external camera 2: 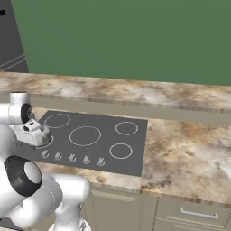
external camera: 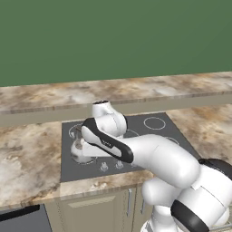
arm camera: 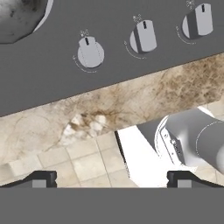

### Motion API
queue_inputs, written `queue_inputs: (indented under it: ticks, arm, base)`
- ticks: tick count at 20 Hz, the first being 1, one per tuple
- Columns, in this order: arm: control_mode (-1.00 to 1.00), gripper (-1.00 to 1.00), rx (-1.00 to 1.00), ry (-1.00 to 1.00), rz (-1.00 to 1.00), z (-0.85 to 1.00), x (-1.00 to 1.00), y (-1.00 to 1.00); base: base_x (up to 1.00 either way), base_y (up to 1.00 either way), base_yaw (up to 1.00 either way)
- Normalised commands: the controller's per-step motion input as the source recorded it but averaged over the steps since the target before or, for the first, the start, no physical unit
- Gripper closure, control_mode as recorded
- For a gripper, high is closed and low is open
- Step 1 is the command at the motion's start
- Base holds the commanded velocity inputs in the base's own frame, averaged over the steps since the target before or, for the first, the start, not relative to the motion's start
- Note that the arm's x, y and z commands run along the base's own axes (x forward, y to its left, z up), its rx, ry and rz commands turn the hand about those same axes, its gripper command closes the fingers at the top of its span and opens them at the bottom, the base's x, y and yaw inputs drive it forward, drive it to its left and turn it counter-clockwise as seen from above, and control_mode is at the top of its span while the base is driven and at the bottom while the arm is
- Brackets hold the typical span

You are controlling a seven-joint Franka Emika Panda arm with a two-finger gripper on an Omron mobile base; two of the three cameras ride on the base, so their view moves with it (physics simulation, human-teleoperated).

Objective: The kettle is done boiling. Turn off the stove, then wait for 300 timesteps before moving the kettle to the dining table.

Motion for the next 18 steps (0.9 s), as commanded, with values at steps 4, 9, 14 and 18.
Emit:
queue_inputs:
  ticks: [4,9,14,18]
  arm:
    - [-1.00,-1.00,0.00,-0.07,0.05,0.08,0.03,0.00]
    - [-1.00,-1.00,0.00,-0.12,0.03,0.02,0.15,0.03]
    - [-1.00,-1.00,0.02,-0.10,0.04,0.04,0.24,0.02]
    - [-1.00,-1.00,0.02,-0.01,0.10,0.01,0.36,0.00]
  base:
    - [0.00,0.00,0.00]
    - [0.00,0.00,0.00]
    - [0.00,0.00,0.00]
    - [0.00,0.00,0.00]
